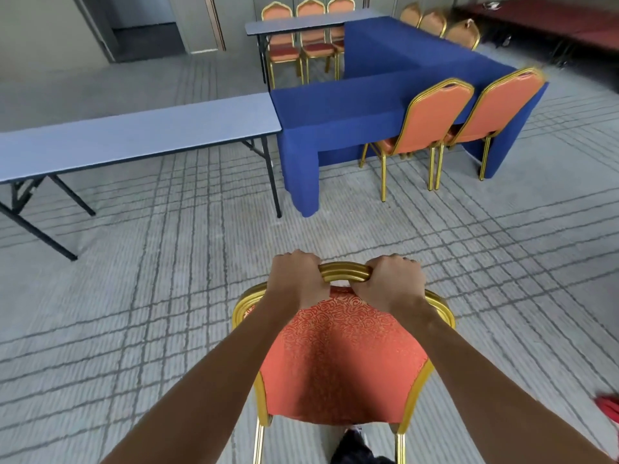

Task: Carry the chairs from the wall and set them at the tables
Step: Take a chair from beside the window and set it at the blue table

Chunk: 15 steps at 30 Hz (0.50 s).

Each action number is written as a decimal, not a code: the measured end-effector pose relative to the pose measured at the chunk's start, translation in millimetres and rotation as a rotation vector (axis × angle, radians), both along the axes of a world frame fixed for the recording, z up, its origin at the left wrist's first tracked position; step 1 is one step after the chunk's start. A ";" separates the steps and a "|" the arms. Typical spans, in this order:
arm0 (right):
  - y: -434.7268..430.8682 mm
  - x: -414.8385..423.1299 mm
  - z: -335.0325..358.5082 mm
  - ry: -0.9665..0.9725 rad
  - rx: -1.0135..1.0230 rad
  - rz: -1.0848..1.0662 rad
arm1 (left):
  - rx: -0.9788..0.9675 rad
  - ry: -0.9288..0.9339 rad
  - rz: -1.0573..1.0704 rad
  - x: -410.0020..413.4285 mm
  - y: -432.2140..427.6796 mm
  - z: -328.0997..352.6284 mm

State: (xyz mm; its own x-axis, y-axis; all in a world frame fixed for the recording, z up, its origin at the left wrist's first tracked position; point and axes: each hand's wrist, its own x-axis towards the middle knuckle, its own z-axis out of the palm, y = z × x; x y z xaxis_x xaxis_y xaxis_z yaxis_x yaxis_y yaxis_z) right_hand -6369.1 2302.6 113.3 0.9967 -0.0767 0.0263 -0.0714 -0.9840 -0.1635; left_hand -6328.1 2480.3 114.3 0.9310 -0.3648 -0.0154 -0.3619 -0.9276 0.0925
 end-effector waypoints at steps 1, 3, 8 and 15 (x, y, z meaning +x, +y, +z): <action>-7.0 18.5 -1.9 0.009 0.011 0.000 | 0.010 -0.003 -0.004 19.0 -9.3 -0.1; -22.6 56.3 -2.1 0.010 0.019 0.006 | 0.018 0.008 -0.011 57.4 -24.2 0.7; -55.1 134.8 -2.2 0.018 0.034 0.014 | 0.038 -0.012 -0.016 133.8 -54.7 -0.8; -104.8 266.4 -5.1 0.018 -0.009 0.013 | 0.030 -0.017 -0.028 267.0 -100.1 -7.0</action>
State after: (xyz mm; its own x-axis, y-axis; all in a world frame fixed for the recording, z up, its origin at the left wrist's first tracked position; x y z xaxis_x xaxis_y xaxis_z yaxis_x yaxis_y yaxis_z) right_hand -6102.7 2197.9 108.2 0.9979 -0.0636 0.0088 -0.0615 -0.9863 -0.1530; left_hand -6061.1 2380.2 107.3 0.9206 -0.3904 -0.0113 -0.3891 -0.9193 0.0584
